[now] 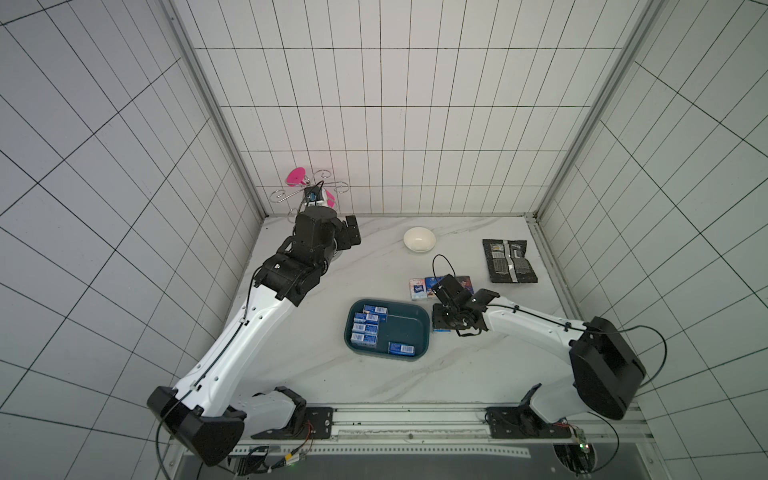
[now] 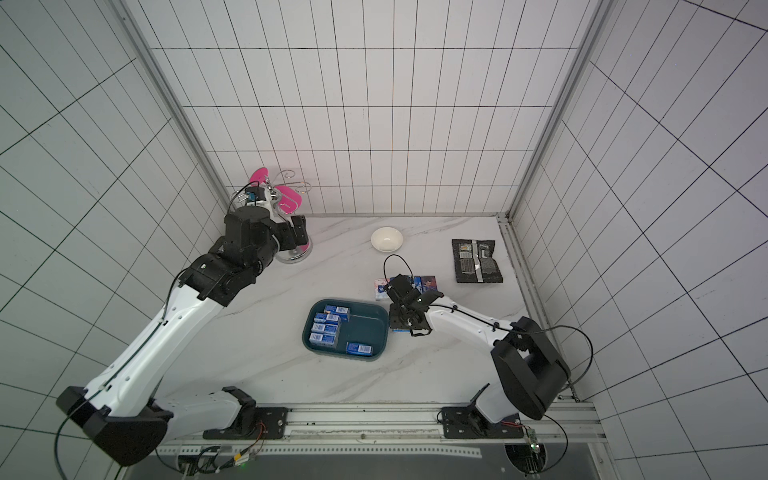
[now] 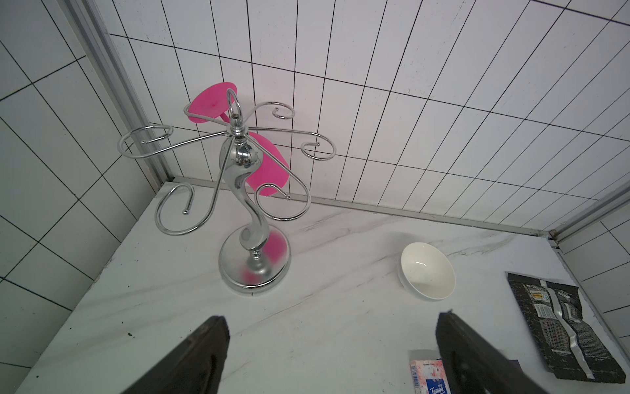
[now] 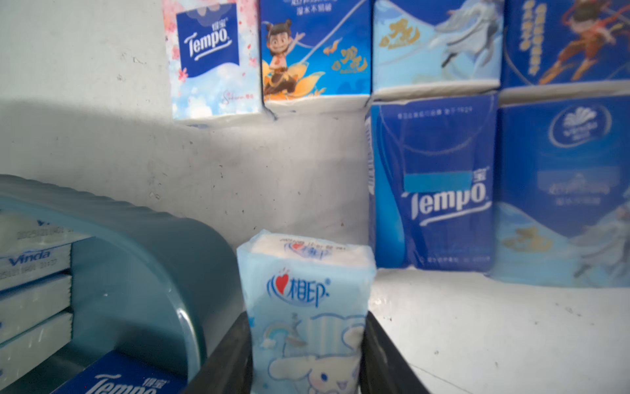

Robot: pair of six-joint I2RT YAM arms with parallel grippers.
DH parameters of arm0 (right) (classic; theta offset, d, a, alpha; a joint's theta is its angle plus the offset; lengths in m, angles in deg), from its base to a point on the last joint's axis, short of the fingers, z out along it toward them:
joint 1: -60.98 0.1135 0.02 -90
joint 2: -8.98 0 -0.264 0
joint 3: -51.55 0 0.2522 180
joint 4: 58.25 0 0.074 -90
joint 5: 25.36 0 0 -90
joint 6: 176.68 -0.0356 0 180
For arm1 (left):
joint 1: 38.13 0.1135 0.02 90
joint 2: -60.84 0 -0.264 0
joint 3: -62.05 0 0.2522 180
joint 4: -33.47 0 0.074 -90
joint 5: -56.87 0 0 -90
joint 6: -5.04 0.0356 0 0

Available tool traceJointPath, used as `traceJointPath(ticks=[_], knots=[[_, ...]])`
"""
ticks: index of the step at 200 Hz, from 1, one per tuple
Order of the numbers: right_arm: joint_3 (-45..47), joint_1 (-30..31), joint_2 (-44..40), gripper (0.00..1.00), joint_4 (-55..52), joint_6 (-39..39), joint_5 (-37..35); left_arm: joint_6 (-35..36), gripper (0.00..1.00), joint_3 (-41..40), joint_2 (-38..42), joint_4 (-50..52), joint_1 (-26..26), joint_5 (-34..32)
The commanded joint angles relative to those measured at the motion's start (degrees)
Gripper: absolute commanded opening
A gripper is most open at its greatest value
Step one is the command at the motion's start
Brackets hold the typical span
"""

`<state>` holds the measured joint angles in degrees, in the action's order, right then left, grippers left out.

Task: Take the pocket tissues out of the storage box
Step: Move the pocket tissues to the center of the board.

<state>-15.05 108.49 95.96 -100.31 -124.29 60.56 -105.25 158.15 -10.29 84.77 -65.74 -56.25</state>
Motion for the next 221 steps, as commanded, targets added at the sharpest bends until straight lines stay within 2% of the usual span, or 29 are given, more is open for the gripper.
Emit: traceJointPath(ticks=[1, 64, 148, 221], knots=[[-4.5, -1.1, 2.5, 0.48, -1.9, 4.0, 0.2, 0.6, 0.98, 1.7, 0.7, 0.6, -0.2, -0.8], [-9.6, -3.4, 8.7, 0.48, -2.6, 7.1, 2.0, 1.2, 0.98, 1.9, 0.6, 0.8, -0.1, -1.5], [-12.0, -5.0, 12.7, 0.51, -2.6, 8.3, 2.1, 1.6, 0.98, 1.8, 0.6, 0.8, 0.2, -1.8], [-13.1, -5.1, 10.4, 0.59, -4.5, 8.4, 1.8, 1.7, 0.98, 1.5, 0.8, 0.8, 0.6, -1.6]])
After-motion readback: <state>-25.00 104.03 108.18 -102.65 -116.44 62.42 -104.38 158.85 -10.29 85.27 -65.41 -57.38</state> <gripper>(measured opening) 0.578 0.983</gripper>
